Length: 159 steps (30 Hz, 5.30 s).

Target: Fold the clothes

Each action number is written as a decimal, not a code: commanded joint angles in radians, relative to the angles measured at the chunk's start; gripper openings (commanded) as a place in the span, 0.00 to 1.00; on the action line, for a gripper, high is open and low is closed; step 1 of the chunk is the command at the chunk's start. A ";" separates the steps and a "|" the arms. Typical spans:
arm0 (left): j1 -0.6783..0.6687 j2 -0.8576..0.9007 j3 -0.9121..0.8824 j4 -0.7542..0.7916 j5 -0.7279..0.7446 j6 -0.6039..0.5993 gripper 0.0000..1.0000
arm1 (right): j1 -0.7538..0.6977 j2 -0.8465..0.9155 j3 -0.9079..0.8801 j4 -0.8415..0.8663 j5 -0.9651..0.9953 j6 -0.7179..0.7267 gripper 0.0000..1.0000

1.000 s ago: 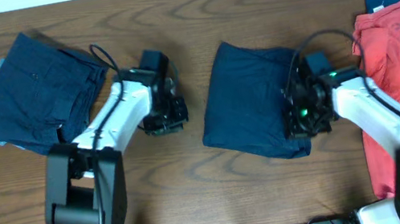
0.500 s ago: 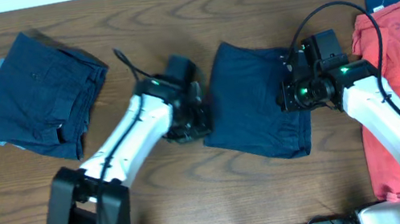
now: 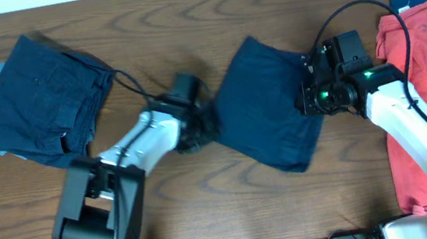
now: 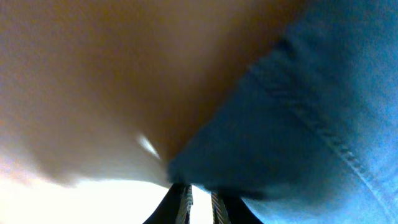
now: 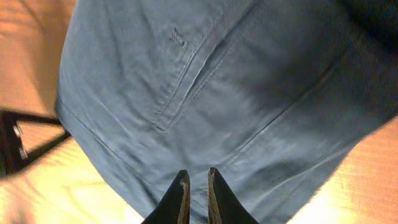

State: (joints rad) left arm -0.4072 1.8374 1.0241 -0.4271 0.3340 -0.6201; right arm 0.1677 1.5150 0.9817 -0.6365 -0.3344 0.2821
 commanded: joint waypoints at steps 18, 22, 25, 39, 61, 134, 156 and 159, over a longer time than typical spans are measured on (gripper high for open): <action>0.100 -0.029 0.149 -0.310 0.362 0.201 0.98 | 0.013 0.326 0.003 0.179 0.080 0.047 0.05; 0.073 -0.029 0.110 -0.296 0.352 0.157 0.98 | 0.013 0.343 0.003 0.169 0.080 0.047 0.05; 0.035 -0.029 0.049 -0.203 0.293 0.022 0.98 | 0.013 0.343 0.003 0.170 0.080 0.047 0.05; -0.094 -0.027 -0.219 0.325 0.163 -0.528 0.98 | 0.013 0.343 0.003 0.172 0.068 0.047 0.05; -0.154 0.205 -0.235 0.782 0.129 -0.576 0.60 | 0.017 0.343 0.003 0.172 0.068 0.047 0.05; 1.215 -0.230 0.268 -0.176 0.215 0.323 0.98 | -0.023 -0.169 0.059 -0.037 0.039 0.100 0.03; 1.064 0.094 0.250 0.061 0.029 0.360 0.08 | -0.023 -0.169 0.059 -0.037 0.076 0.099 0.05; 1.066 0.089 0.262 0.081 0.131 0.361 0.29 | -0.023 -0.169 0.059 -0.037 0.077 0.086 0.04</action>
State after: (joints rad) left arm 0.6479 1.9236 1.2816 -0.3542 0.4118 -0.2626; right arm 0.1528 1.3525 1.0294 -0.6727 -0.2676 0.3729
